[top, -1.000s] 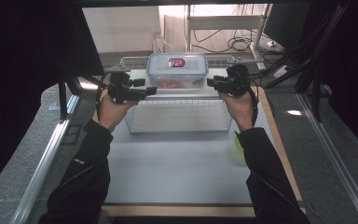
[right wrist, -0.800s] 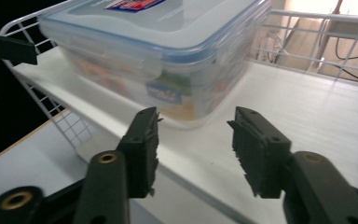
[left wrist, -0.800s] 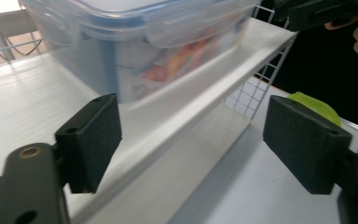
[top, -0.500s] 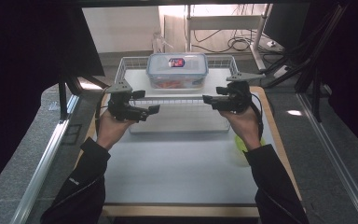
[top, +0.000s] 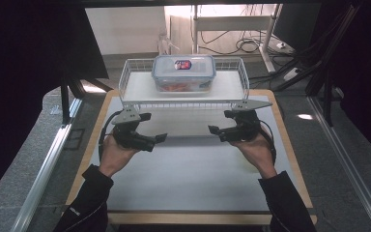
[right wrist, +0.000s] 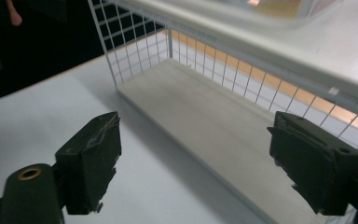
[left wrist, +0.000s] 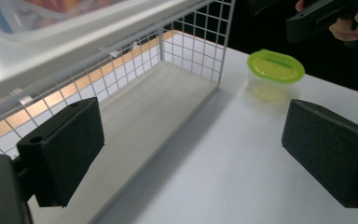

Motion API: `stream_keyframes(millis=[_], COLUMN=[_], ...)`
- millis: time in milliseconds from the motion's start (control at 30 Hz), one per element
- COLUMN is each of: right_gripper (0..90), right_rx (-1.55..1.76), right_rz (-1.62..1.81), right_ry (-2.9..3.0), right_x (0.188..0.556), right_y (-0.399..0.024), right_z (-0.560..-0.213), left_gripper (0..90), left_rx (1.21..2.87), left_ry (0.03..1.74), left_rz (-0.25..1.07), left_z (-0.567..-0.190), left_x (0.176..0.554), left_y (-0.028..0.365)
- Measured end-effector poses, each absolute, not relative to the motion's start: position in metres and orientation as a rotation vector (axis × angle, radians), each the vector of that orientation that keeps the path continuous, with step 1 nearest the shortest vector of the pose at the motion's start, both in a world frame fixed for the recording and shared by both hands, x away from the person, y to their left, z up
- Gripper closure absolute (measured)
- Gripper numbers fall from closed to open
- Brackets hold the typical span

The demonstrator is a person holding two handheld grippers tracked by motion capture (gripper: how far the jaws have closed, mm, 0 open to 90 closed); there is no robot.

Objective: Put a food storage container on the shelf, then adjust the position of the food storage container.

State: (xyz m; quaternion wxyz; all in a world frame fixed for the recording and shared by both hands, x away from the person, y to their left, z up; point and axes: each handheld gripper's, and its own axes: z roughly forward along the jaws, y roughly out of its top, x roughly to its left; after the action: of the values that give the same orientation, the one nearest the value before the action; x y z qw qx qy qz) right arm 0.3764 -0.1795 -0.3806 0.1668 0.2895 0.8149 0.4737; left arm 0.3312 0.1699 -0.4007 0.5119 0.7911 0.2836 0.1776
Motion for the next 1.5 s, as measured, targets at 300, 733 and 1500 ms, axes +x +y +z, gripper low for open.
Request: stream_keyframes(millis=[300, 733, 1500], right_gripper=[8.5, 5.7, 1.1], right_rx=[0.855, 0.840, 1.031], right_rz=[1.386, 1.401, 1.219], right_ry=[2.321, 2.353, 2.380], right_x=[0.359, 0.330, 0.316], right_y=[-0.188, -0.191, -0.216], right_z=[-0.401, -0.430, -0.476], left_gripper=[3.1, 1.4, 5.2], left_rx=[1.927, 1.856, 2.025], left_ry=[0.675, 0.739, 0.801], left_rz=[0.474, 0.500, 0.457], left_z=[-0.427, -0.472, -0.516], left_x=[0.306, 0.285, 0.265], left_y=[0.167, 0.178, 0.184])
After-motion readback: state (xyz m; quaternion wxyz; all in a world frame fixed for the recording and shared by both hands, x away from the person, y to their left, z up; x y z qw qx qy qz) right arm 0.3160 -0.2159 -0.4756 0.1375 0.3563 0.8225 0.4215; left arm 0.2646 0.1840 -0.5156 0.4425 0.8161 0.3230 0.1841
